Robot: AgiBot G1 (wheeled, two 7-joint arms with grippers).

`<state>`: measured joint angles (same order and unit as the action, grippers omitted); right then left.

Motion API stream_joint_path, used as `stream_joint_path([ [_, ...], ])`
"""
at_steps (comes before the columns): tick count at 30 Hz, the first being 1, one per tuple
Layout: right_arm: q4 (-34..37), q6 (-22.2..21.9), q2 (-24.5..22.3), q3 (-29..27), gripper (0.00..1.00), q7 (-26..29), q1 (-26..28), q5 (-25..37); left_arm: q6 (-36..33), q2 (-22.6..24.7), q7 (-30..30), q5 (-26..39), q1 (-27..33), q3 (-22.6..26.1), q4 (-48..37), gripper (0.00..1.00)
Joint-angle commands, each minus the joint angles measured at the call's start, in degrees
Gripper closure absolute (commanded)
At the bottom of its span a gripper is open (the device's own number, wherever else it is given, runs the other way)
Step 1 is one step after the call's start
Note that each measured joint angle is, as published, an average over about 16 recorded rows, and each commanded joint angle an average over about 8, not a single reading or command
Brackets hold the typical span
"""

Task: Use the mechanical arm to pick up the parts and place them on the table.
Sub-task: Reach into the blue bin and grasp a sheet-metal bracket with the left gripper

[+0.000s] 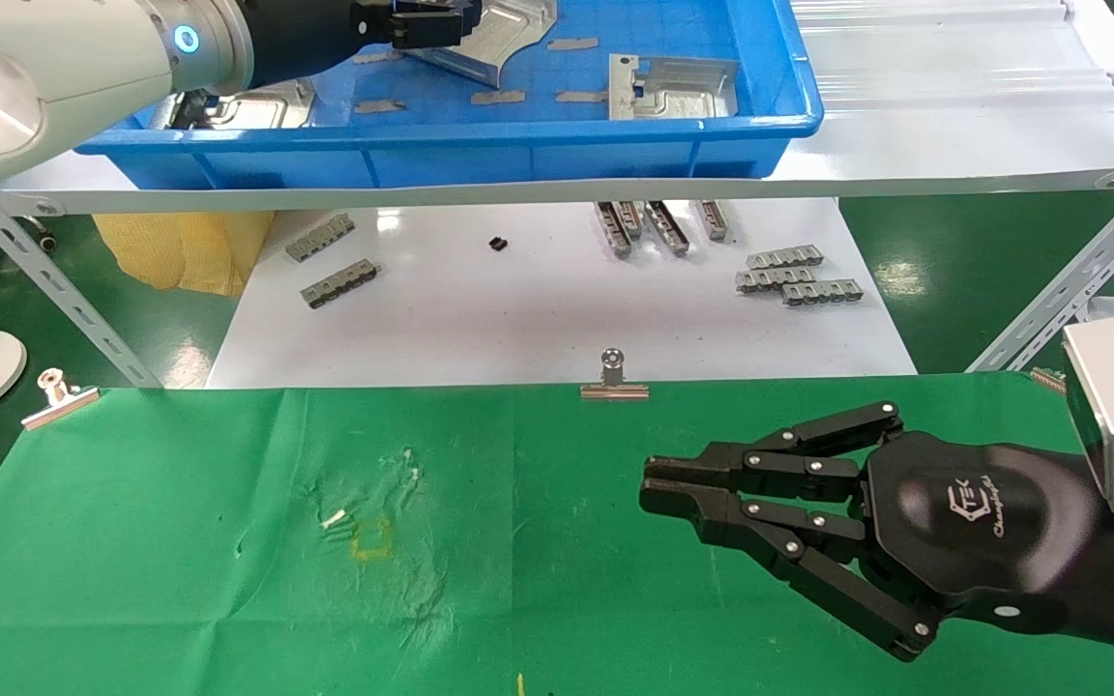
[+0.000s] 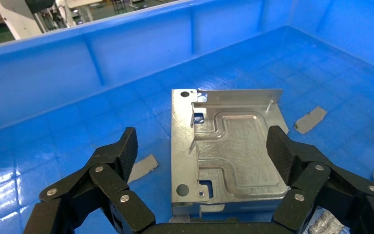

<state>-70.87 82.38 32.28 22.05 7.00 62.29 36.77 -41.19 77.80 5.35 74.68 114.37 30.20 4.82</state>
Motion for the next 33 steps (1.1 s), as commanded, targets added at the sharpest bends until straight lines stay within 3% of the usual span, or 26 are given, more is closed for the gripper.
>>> stream_joint_path([
  [1,0.0,0.0,0.0,0.0,0.0,0.0,0.0,0.0,0.3,0.1,0.8,-0.1,-0.1,0.1,0.0,1.0],
  [11,0.0,0.0,0.0,0.0,0.0,0.0,0.0,0.0,2.4,0.2,3.9,-0.4,-1.5,1.9,2.1,1.0],
  [33,0.0,0.0,0.0,0.0,0.0,0.0,0.0,0.0,5.5,0.1,2.4,-2.5,-2.4,6.2,5.2,1.0],
])
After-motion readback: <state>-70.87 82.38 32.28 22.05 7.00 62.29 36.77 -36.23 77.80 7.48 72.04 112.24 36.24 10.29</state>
